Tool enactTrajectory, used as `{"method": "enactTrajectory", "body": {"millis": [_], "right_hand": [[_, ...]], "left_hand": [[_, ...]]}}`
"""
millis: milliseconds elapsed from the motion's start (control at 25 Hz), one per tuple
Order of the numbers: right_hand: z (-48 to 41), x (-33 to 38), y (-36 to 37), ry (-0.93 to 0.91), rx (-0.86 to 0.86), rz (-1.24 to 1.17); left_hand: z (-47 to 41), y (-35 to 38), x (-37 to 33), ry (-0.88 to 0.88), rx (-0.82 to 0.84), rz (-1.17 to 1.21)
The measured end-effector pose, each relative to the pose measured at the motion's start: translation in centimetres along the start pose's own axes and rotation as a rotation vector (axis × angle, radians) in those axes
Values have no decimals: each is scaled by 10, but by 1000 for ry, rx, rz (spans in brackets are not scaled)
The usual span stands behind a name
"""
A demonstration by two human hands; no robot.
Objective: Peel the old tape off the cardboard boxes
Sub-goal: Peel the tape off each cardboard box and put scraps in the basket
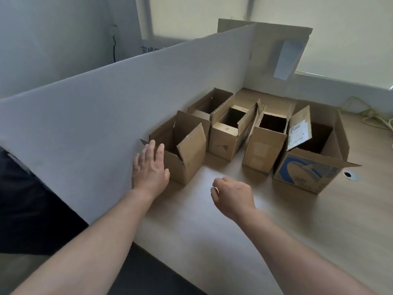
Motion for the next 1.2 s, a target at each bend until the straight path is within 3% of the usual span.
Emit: {"method": "enactTrajectory", "body": {"millis": [280,440,520,720,800,960,1080,1200], "right_hand": [[-21,-17,-4,20,-2,24],[-25,-32,-2,66,41,-29],[-25,-38,1,126,86,-226],[-18,-50,12,305,262,-1068],[-16,-59,12,364,280,-1220],[-12,-79,-1,383,256,-1189],[-1,-107,-16,416,199,-928],[16,-154,-31,465,104,-727]], "left_hand": [[-47,-8,19,-31,46,-165],[-45,-12,-13,100,11,-138],[-35,-9,-45,191,27,-33],[5,9,-123,290,119,204],[17,10,-140,315,133,244],[32,2,-161,398,150,294],[41,-1,-176,417,218,456],[37,-6,-185,320,163,470]]}}
Point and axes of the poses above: each hand's wrist, its own z-axis away from the middle knuckle, its own y-axis out of the palm, x = y × z, the point moved 7 cm from there along -z, towards the middle knuckle, and after that the axes turned 13 degrees about x, right-handed, at the moved point
